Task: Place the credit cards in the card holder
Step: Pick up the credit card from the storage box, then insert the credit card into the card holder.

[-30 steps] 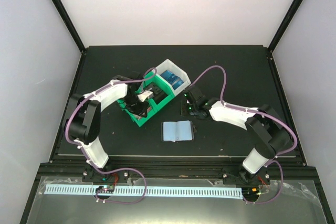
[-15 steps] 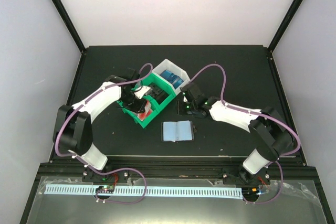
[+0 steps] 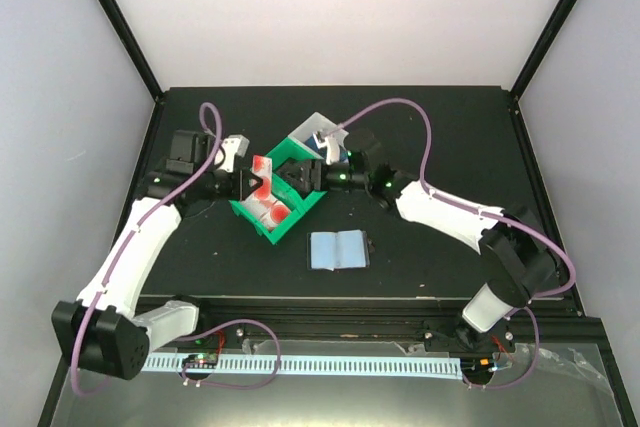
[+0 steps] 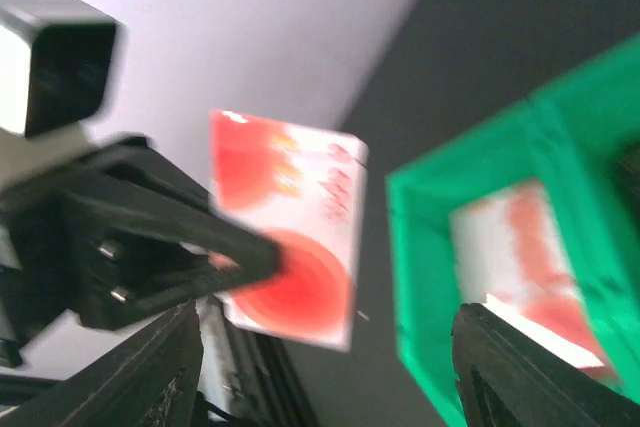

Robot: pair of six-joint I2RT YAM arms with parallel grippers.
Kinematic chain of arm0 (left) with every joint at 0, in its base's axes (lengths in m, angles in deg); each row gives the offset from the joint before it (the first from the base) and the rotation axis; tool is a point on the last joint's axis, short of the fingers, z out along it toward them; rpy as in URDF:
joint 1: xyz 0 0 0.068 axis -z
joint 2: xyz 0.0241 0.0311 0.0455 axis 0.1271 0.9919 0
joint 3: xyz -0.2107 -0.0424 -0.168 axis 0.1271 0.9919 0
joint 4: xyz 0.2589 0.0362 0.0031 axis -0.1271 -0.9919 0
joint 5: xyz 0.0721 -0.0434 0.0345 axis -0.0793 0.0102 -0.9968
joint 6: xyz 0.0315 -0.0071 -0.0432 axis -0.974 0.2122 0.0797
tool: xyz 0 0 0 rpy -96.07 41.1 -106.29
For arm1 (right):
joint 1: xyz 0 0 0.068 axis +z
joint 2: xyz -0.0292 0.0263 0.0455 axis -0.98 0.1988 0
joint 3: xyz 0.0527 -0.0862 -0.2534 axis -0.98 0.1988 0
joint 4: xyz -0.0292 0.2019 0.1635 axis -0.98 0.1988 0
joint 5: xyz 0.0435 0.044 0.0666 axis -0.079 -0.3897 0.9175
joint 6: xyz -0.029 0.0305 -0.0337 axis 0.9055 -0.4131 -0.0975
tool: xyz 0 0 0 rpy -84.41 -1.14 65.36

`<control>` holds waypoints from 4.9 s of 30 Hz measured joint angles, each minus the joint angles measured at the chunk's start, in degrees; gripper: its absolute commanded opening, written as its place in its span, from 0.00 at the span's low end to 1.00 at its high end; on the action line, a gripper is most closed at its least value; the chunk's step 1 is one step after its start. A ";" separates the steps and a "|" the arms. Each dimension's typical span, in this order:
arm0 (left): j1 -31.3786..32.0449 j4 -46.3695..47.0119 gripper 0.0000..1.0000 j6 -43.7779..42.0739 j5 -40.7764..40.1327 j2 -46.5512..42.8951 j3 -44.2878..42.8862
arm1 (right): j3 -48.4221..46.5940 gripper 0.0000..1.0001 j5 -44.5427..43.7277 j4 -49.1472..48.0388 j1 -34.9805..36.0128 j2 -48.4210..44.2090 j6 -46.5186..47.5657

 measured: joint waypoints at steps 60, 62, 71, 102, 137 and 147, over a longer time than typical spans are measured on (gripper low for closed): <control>-12.41 41.57 0.44 45.31 43.58 -16.31 13.03 | -3.69 0.01 20.55 -27.10 -3.96 -0.26 -31.41; -12.41 41.57 0.38 45.35 43.71 -16.28 13.03 | -4.04 0.01 20.74 -27.19 -3.45 -0.26 -31.65; -12.41 41.81 0.18 45.22 44.00 -16.28 13.40 | -5.35 0.01 21.99 -28.63 -1.75 -0.26 -33.18; -12.33 38.62 0.02 41.79 43.71 -14.99 14.73 | -4.46 0.05 19.82 -24.52 -1.29 1.44 -29.46; -8.59 28.17 0.01 29.88 35.26 -18.62 15.80 | 15.76 0.01 11.74 -0.42 -15.23 -22.29 -8.24; 9.86 23.26 0.01 24.15 18.60 -19.02 23.30 | 30.99 0.01 -7.43 16.85 -15.23 -39.36 -4.98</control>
